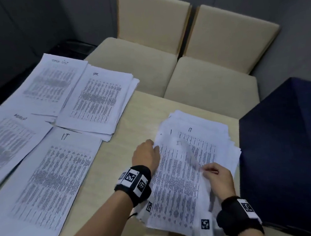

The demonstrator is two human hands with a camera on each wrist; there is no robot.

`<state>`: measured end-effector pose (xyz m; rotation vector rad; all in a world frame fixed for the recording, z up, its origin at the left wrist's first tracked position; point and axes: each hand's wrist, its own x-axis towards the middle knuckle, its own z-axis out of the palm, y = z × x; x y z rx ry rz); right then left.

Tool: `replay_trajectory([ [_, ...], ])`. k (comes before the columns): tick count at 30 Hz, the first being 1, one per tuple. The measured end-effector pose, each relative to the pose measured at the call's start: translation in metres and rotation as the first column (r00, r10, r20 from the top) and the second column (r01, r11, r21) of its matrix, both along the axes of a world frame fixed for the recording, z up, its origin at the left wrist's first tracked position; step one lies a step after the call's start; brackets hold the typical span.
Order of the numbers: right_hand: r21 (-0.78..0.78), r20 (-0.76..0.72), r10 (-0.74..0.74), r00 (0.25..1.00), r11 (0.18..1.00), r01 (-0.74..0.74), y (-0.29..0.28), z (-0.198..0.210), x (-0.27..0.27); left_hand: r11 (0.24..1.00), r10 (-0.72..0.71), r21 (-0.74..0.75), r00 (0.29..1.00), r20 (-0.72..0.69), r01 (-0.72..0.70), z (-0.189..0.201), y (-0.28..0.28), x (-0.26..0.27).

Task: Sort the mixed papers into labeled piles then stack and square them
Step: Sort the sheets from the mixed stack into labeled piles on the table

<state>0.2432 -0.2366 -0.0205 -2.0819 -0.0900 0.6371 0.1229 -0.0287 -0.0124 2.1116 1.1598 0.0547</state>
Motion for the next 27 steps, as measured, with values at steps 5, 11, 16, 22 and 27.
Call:
replay_trajectory([
  [5,0.250,-0.047,-0.222,0.974,0.941,0.227,-0.031,0.004,-0.010,0.989,0.110,0.090,0.987,0.120,-0.121,-0.002,-0.001,-0.003],
  [11,0.298,0.002,-0.358,0.934,0.892,0.341,-0.063,0.005,-0.021,0.979,-0.178,0.101,0.984,-0.009,0.178,-0.001,-0.027,0.014],
  [16,0.357,0.069,-0.356,0.932,0.881,0.310,-0.078,0.005,-0.027,0.979,-0.184,0.042,0.960,-0.212,0.197,0.000,-0.049,0.022],
  [22,0.277,-0.163,-0.301,0.939,0.900,0.337,-0.082,0.008,-0.021,0.983,-0.159,0.073,0.980,-0.117,0.168,-0.006,-0.042,0.009],
  [27,0.317,-0.323,-0.382,0.866,0.818,0.480,-0.065,0.007,-0.009,0.899,-0.312,0.238,0.918,-0.245,0.369,0.002,-0.016,-0.018],
])
